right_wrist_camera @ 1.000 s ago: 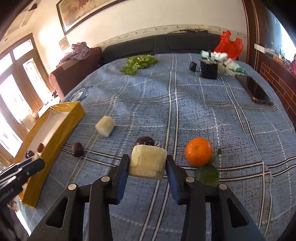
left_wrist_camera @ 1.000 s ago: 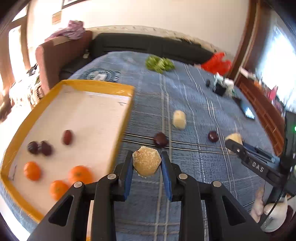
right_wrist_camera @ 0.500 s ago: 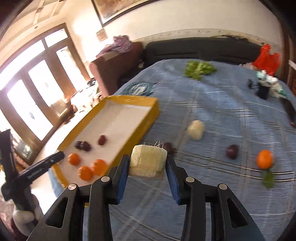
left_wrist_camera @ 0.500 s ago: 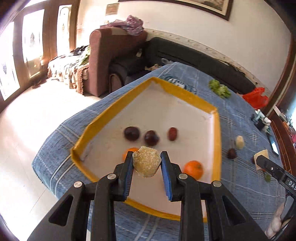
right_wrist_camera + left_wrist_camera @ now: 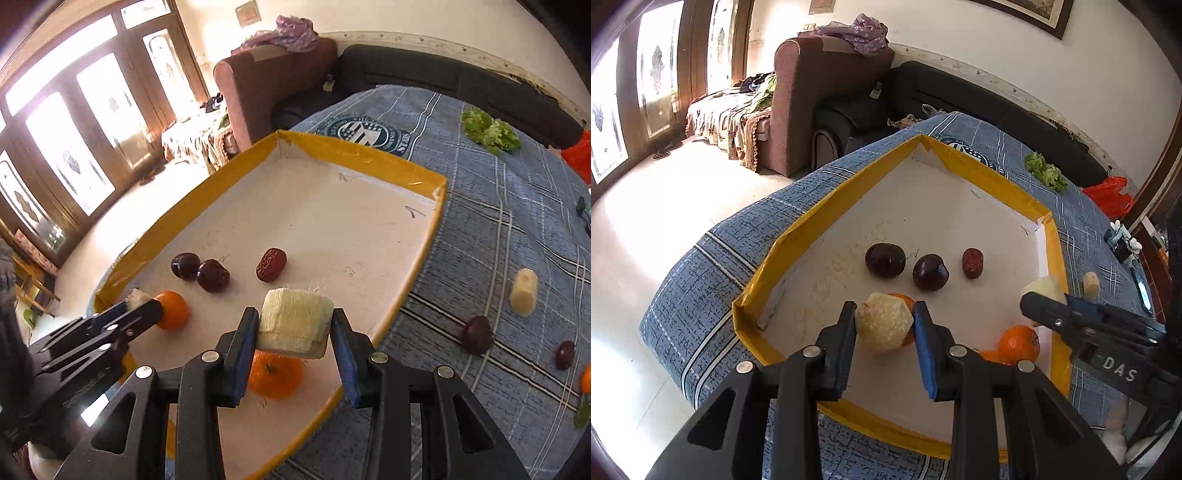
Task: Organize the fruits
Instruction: 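Carry both pieces over the tray and open both grippers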
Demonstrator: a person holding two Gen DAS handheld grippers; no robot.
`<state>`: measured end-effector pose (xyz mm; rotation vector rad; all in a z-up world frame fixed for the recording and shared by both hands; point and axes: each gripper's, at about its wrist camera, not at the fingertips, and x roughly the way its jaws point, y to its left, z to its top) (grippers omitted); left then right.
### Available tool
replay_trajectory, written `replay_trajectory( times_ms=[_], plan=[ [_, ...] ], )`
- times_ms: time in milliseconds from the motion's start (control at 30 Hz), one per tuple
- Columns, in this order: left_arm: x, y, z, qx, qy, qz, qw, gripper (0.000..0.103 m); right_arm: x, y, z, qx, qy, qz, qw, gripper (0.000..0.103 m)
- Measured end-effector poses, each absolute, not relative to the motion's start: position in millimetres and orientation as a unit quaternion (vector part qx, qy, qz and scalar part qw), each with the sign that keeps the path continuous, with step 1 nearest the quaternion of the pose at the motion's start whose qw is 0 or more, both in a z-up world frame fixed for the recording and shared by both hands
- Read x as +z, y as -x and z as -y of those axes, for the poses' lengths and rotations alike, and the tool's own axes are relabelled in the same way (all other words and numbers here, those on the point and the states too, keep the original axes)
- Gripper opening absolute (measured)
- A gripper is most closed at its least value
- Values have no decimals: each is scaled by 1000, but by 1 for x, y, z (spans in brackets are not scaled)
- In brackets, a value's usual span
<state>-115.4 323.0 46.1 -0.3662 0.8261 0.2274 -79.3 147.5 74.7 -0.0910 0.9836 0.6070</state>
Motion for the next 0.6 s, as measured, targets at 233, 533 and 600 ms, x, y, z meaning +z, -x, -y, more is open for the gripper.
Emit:
replay_trajectory(
  times_ms=[233, 533, 600],
  plan=[
    [55, 127, -337, 108, 200, -380, 897, 52, 62, 72, -162, 288, 58, -477, 828, 44],
    [77, 149, -356, 128, 241, -343, 899, 71, 87, 84, -141, 283, 47, -441, 851, 46],
    [81, 153, -356, 134, 243, -337, 900, 74, 95, 89, -128, 277, 40, -432, 857, 48]
  ],
)
